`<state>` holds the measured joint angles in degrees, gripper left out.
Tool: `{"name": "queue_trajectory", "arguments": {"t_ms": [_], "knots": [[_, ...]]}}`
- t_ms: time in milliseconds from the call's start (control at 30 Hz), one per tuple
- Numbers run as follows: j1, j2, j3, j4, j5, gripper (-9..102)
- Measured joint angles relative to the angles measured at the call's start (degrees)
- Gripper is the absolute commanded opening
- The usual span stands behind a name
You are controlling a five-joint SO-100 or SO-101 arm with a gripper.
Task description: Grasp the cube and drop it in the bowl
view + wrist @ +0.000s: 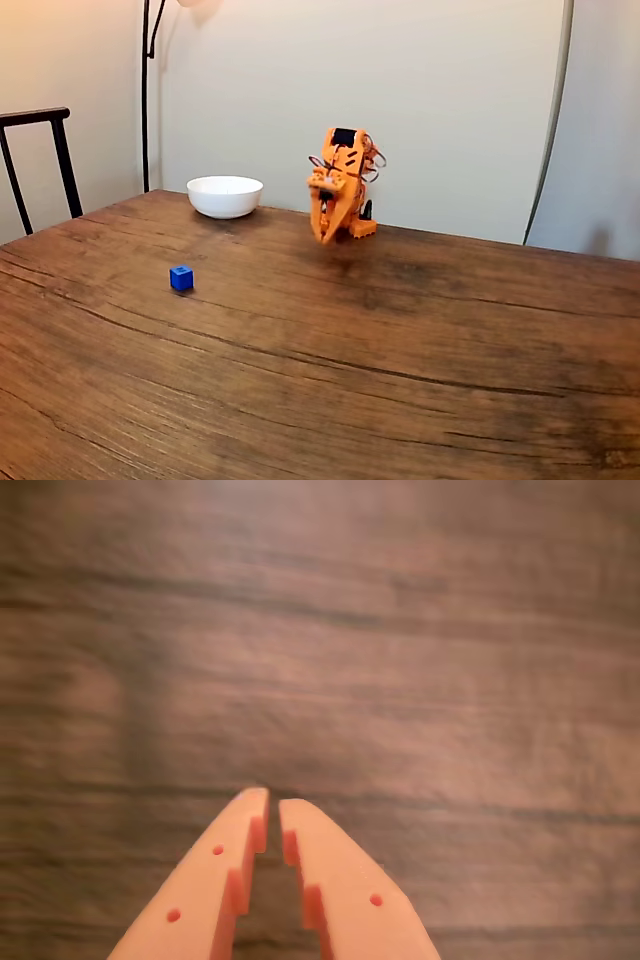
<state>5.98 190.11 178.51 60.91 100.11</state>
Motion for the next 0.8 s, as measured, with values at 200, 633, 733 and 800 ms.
{"name": "queue_trajectory", "arguments": {"t_ms": [200,633,733,800], "knots": [[-2.2,0.0,0.0,-8.9,-1.0,0],[2.8,0.0,-9.8,-10.0,-2.2,0],[4.4,-0.3,-12.4,-10.0,-2.2,0],[5.7,-0.4,-13.9,-10.0,-1.6,0]]}}
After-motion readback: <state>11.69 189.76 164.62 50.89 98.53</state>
